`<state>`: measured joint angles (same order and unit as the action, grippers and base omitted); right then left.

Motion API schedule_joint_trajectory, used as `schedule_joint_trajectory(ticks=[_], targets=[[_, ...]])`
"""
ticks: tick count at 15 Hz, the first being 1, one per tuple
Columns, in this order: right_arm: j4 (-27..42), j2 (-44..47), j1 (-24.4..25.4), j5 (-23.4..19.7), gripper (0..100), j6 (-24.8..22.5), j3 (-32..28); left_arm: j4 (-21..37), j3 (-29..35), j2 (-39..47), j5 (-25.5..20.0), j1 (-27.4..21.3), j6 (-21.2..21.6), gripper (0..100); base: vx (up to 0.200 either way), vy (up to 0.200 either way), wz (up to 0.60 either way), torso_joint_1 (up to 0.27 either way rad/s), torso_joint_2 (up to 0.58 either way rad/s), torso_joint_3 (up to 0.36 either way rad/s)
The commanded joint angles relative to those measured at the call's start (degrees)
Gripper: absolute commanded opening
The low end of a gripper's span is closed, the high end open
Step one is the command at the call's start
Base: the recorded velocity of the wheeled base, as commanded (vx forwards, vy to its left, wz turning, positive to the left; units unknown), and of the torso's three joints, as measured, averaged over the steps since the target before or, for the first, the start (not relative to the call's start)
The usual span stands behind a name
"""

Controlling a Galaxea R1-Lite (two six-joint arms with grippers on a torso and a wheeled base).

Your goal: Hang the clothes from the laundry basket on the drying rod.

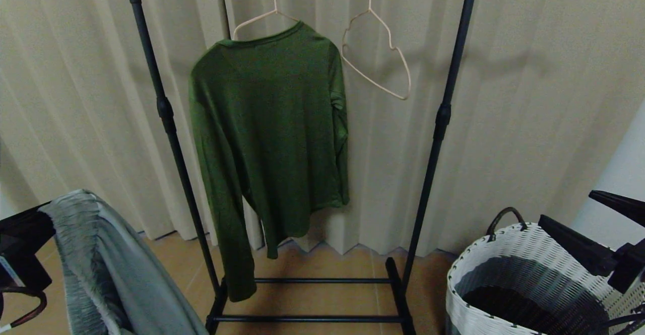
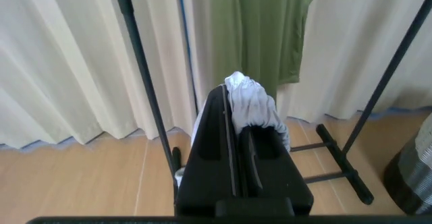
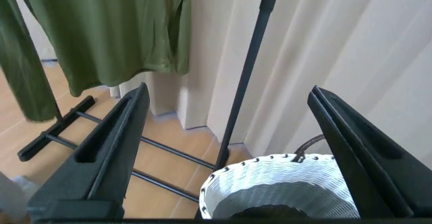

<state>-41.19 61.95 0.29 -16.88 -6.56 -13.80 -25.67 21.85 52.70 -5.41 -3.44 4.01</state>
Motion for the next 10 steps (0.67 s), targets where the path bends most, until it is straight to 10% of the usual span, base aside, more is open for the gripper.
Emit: schedule_joint_trajectory(ticks=[1,10], targets=[[0.15,-1.84,0.23,0.10,100,-0.65,0.53,0.01,-0.31,-0.23,-0.04,-0.08,0.03,0,0.000,0.000,0.00,0.000,0.00,0.000],[0.50,-2.71,-0.20,0.10,100,-0.12,1.76,0.10,-0.93,-1.11,-0.04,-0.34,0.03,0,0.000,0.000,0.00,0.000,0.00,0.000]])
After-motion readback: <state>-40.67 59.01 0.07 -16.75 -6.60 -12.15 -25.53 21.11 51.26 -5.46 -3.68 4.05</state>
